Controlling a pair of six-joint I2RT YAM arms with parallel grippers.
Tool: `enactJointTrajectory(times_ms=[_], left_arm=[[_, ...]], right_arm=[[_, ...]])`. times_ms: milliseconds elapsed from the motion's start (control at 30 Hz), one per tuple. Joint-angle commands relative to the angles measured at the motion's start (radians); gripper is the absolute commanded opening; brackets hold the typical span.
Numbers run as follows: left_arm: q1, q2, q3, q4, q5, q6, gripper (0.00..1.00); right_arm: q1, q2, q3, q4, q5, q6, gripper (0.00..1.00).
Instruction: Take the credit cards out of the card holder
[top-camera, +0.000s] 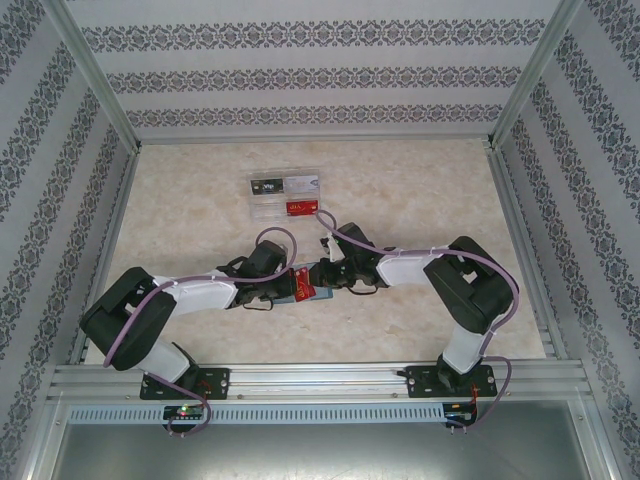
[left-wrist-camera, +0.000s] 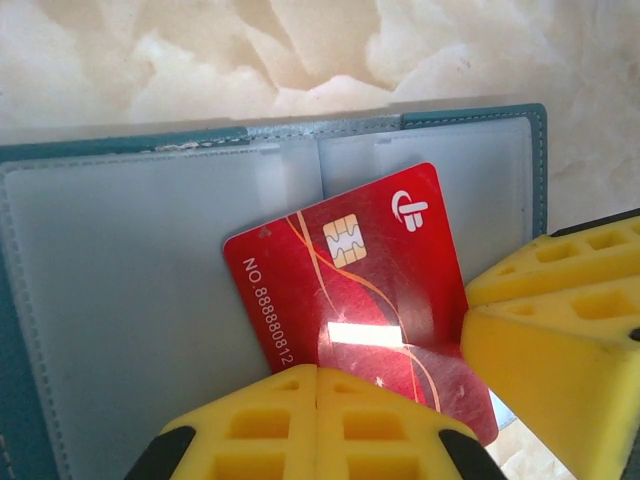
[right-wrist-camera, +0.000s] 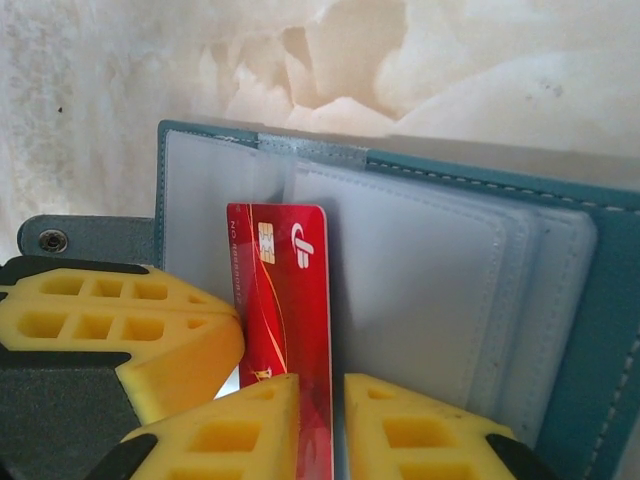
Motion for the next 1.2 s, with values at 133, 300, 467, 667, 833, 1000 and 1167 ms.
enactJointTrajectory(times_ms=[133,300,467,667,833,1000,1167], left_arm=[[-0.012,0.016,0.010,-0.025,-0.008,0.004,0.03],[-0.012,-0.028,0.009,-0.043,-0.012,0.004,0.03],[-0.012,-0.134,0.015,-0.103,-0.042,0.012,0.08],[-0.012,-0.295,0.004,-0.186,-0.102,0.026,0.13],[-0.011,-0.459,-0.043,-0.227,-0.163,0.028,0.30],[-0.009,-0.628,-0.094,-0.277,-0.213,0.041,0.60],[-0.009,-0.780,-0.144,-0.335,-0.255,0.048,0.76]], right_arm=[[-0.004,0.011,0.011,0.008,-0.019,-0.015,0.03],[-0.013,-0.019,-0.008,0.011,-0.015,-0.011,0.00],[-0.024,-0.086,-0.030,-0.004,-0.002,-0.014,0.00],[-0.030,-0.196,-0.035,-0.083,0.053,-0.068,0.00],[-0.006,-0.302,0.027,-0.248,0.168,-0.242,0.00],[0.037,-0.358,0.145,-0.409,0.355,-0.476,0.00],[0.054,-0.324,0.227,-0.409,0.442,-0.746,0.00]])
